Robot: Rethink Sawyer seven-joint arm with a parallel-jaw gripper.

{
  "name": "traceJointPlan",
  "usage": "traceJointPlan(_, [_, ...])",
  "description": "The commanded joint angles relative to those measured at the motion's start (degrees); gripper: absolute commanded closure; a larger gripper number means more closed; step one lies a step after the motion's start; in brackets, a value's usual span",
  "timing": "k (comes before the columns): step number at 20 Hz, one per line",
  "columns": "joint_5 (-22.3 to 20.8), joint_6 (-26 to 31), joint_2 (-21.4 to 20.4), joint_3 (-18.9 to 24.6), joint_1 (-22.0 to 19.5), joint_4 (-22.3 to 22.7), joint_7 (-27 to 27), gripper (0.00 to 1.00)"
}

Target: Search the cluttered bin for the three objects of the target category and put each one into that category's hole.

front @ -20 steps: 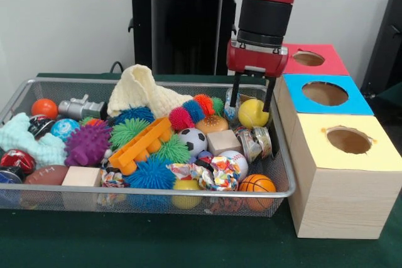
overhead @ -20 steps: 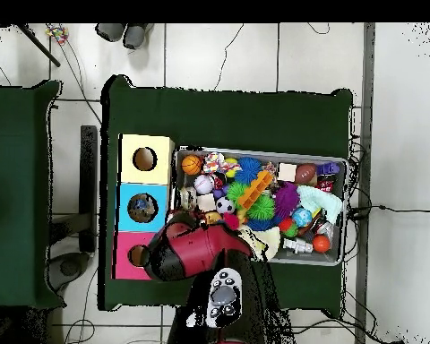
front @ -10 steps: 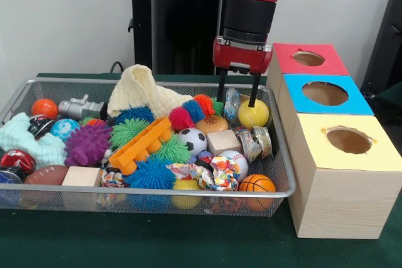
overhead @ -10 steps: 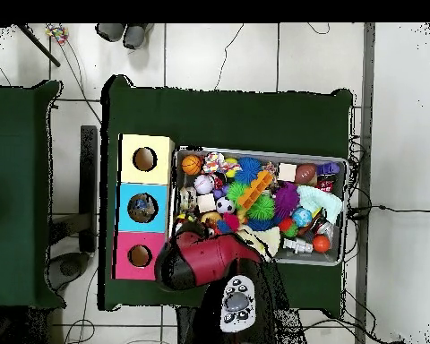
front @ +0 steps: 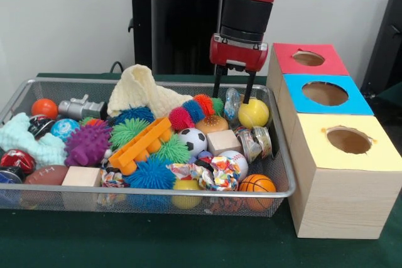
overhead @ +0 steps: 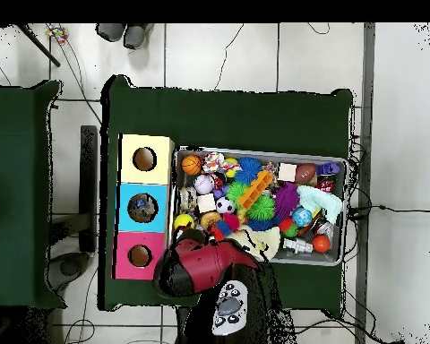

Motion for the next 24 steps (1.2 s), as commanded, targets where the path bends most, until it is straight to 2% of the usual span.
traceJointPlan(1, [0.1, -3.4, 3.4, 0.5, 0.3, -0.6, 6.0, 0.0])
traceJointPlan(5, [-0.9, -4.8, 3.6, 1.5, -1.2, -0.1, 5.3, 0.0])
traceJointPlan(11, [-1.1, -6.9, 7.0, -0.3, -1.0, -1.0, 5.4, 0.0])
traceJointPlan(20, [-0.7, -7.9, 8.0, -0.5, -1.8, -0.9, 5.2, 0.0])
traceJointPlan(23, [0.0, -6.3, 7.7, -0.2, -1.8, -0.9, 5.1, 0.0])
traceJointPlan(24, [0.2, -5.8, 7.7, -0.1, -1.8, -1.0, 5.0, 1.0])
